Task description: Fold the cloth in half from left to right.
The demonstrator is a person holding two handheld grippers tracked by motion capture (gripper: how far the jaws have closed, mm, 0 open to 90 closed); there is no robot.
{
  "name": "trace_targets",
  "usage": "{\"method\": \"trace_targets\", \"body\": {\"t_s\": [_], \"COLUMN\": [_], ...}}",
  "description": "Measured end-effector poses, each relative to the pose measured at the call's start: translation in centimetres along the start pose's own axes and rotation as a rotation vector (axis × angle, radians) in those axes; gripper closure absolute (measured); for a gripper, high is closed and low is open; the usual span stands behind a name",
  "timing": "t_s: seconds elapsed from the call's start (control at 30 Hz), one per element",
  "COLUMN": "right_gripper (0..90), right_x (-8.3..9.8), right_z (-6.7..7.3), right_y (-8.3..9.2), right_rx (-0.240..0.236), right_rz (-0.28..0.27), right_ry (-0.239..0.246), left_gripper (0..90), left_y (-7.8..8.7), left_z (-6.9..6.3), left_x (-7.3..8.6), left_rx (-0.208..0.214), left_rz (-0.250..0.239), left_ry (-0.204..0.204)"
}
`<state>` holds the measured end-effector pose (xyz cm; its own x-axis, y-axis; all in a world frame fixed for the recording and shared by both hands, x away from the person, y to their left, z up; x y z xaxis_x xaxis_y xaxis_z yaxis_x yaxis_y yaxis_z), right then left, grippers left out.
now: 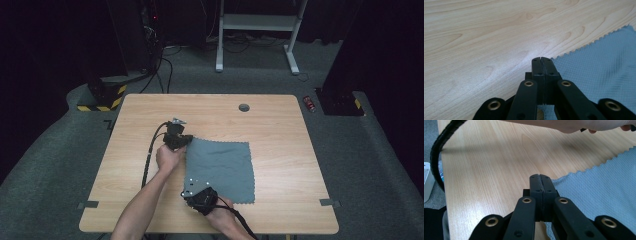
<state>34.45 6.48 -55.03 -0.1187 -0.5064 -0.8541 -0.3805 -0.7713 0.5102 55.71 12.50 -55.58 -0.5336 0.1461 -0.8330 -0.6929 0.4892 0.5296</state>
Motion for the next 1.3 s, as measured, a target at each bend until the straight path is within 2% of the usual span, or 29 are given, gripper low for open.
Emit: {"method": "trace_targets", "body": {"t_s": [0.03,0.13,0.27,0.37,0.63,0.77,0.9,1.07,1.3], "right_gripper": [90.0,90.0,90.0,90.0,90.0,90.0,90.0,90.0,90.0], "right_x": [0.0,-0.6,-1.2,-1.7,-3.1,-3.6,-2.9,-2.2,-0.8], "right_z": [0.0,0.1,0.1,0.2,0.7,0.8,0.5,0.1,-0.8], "right_y": [0.0,-0.2,-0.4,-0.4,-0.9,-0.8,-0.6,-0.1,1.3], "right_rx": [0.000,-0.012,-0.024,-0.032,-0.053,-0.056,-0.049,-0.035,-0.006], "right_rz": [0.000,-0.008,-0.023,-0.031,-0.069,-0.089,-0.082,-0.081,-0.085], "right_ry": [0.000,-0.005,-0.017,-0.027,-0.025,-0.027,-0.038,-0.056,-0.095], "left_gripper": [90.0,90.0,90.0,90.0,90.0,90.0,90.0,90.0,90.0], "left_y": [0.1,0.5,1.4,2.0,3.8,4.2,3.9,3.1,2.1], "left_z": [0.1,0.5,1.0,1.5,2.9,3.2,2.7,1.5,-0.5], "left_x": [-0.1,-0.4,-1.7,-1.8,-2.2,-2.2,-2.1,-2.0,-2.3], "left_rx": [0.003,0.008,0.009,0.004,-0.019,-0.024,-0.013,0.009,0.047], "left_rz": [-0.005,0.001,-0.027,-0.029,-0.037,-0.034,-0.028,-0.021,0.008], "left_ry": [0.014,0.013,0.010,0.022,0.011,0.010,0.005,-0.012,-0.068]}}
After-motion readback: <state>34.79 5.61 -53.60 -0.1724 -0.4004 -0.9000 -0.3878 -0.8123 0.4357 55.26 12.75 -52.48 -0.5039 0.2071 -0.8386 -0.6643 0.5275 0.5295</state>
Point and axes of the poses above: each handheld gripper's, and its own axes: y roughly backward along the jaws, x roughly out of its underside, z roughly to its left, the point moved 9 cm from there along -y, roughly forward along the jaws, and after that the axes turned 12 degrees about -z, right-handed, at the moved point
